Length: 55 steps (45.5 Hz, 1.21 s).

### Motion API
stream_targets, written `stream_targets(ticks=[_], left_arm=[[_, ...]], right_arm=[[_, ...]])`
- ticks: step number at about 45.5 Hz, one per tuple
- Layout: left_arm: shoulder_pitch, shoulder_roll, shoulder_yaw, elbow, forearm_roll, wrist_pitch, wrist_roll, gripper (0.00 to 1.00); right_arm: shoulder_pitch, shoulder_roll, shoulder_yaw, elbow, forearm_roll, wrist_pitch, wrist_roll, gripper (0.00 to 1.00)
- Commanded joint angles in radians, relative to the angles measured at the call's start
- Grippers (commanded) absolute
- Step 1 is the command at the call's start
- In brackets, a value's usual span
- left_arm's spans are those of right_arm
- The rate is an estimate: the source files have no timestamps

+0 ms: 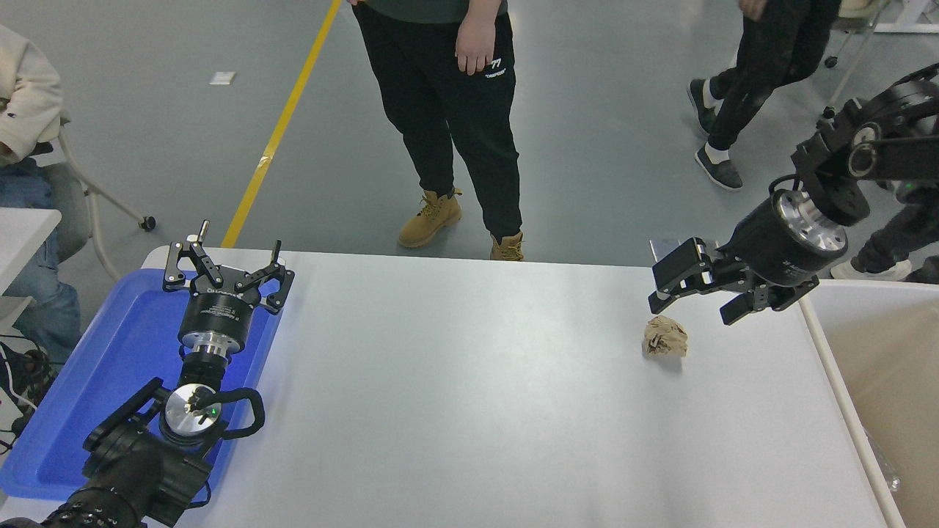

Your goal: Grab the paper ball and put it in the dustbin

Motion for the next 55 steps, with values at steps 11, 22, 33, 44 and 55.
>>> stream_targets(ticks=[11,22,33,44,55], left_arm=[[0.000,0.000,0.002,-0.001,0.000,0.000,0.002,1.00],[0.000,0.000,0.002,-0.001,0.000,0.000,0.002,1.00],[0.000,0.000,0.002,-0.001,0.000,0.000,0.002,1.00],[0.000,0.000,0.002,-0.001,0.000,0.000,0.002,1.00],[0.000,0.000,0.002,-0.001,0.000,0.000,0.002,1.00]], right_arm=[[-0.417,0.137,0.176,-0.412,-0.023,-0.125,0.003,1.00],[-0.626,0.203,0.268,-0.588,-0.031,-0.314,0.005,1.00],[-0.698,0.224,0.271,-0.654,-0.120,-0.412,0.006,1.00],[-0.772,0.270,0.270,-0.729,-0.154,-0.564,0.008,1.00],[-0.830,0.295,0.259,-0.771,-0.186,-0.636,0.009,1.00]])
